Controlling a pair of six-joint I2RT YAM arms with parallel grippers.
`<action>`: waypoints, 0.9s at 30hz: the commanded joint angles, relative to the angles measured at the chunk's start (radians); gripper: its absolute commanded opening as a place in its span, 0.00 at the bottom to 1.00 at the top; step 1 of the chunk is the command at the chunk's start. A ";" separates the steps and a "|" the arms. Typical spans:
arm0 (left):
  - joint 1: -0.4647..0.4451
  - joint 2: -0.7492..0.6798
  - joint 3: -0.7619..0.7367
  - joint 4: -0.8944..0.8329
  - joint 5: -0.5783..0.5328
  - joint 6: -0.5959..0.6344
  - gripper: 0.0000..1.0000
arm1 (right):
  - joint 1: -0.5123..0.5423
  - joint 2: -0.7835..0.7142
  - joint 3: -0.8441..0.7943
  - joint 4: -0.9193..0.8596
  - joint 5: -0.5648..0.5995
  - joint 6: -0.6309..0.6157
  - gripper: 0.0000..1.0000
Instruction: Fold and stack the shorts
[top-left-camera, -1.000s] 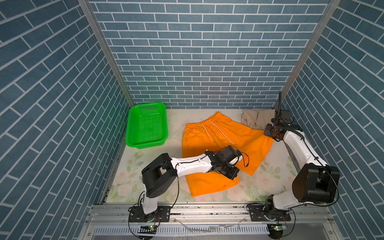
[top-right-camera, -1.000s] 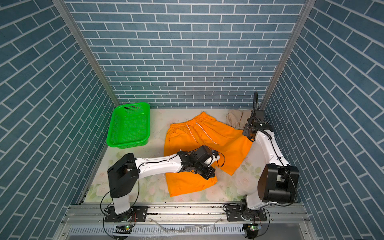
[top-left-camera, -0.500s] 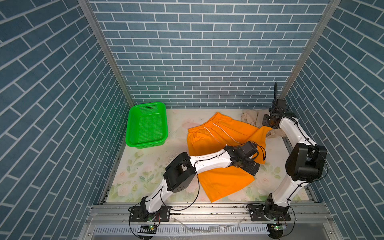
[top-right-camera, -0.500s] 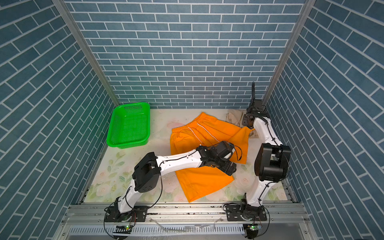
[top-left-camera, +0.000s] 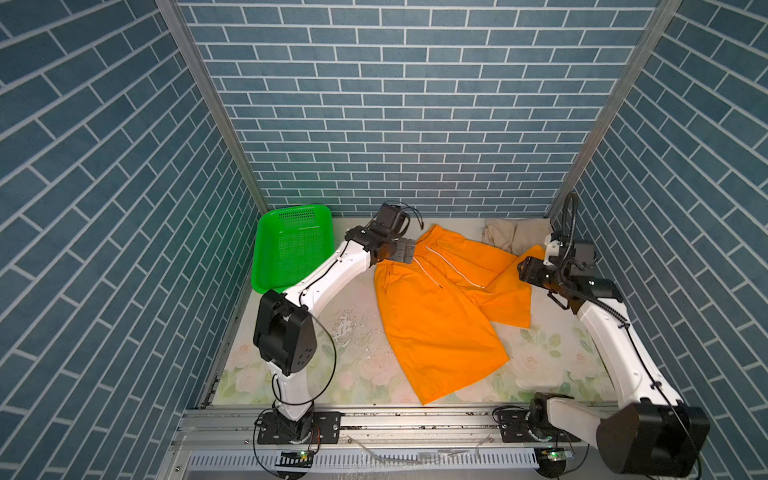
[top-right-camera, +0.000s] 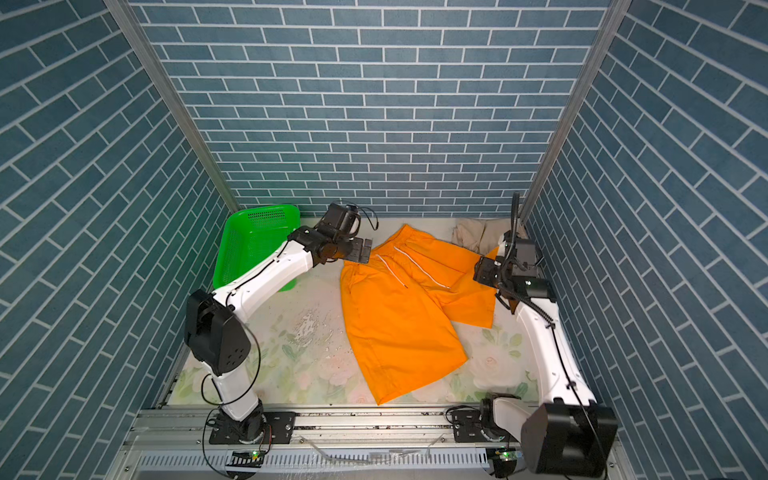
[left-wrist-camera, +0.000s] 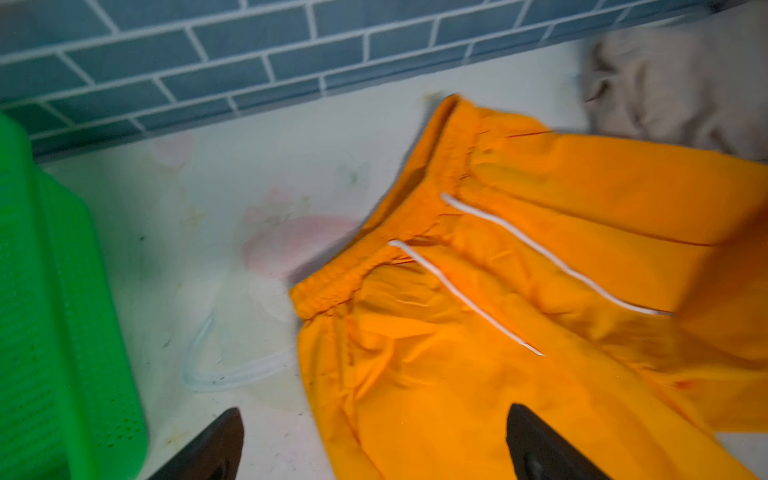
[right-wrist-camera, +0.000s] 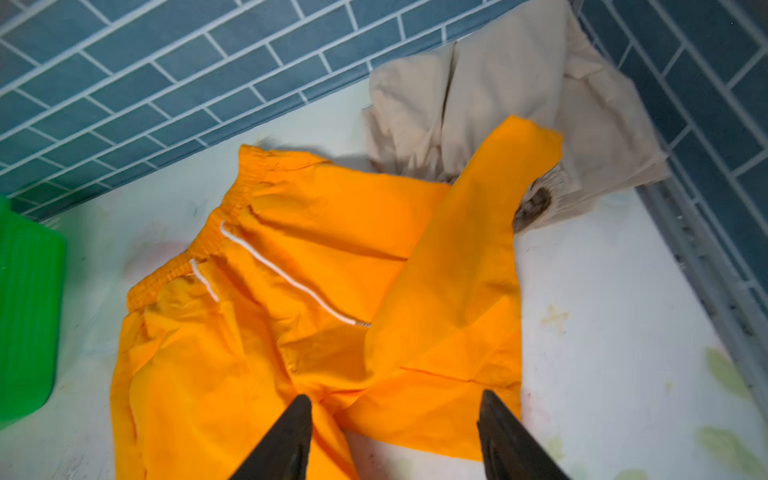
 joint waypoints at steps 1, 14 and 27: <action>0.077 0.092 -0.013 0.098 0.087 0.045 1.00 | 0.045 -0.153 -0.126 -0.070 -0.019 0.134 0.64; 0.130 0.398 0.192 0.071 0.193 0.044 0.97 | 0.093 -0.486 -0.366 -0.216 -0.113 0.328 0.65; 0.205 0.362 0.023 0.138 0.238 -0.009 0.90 | 0.269 -0.224 -0.322 -0.097 -0.064 0.316 0.65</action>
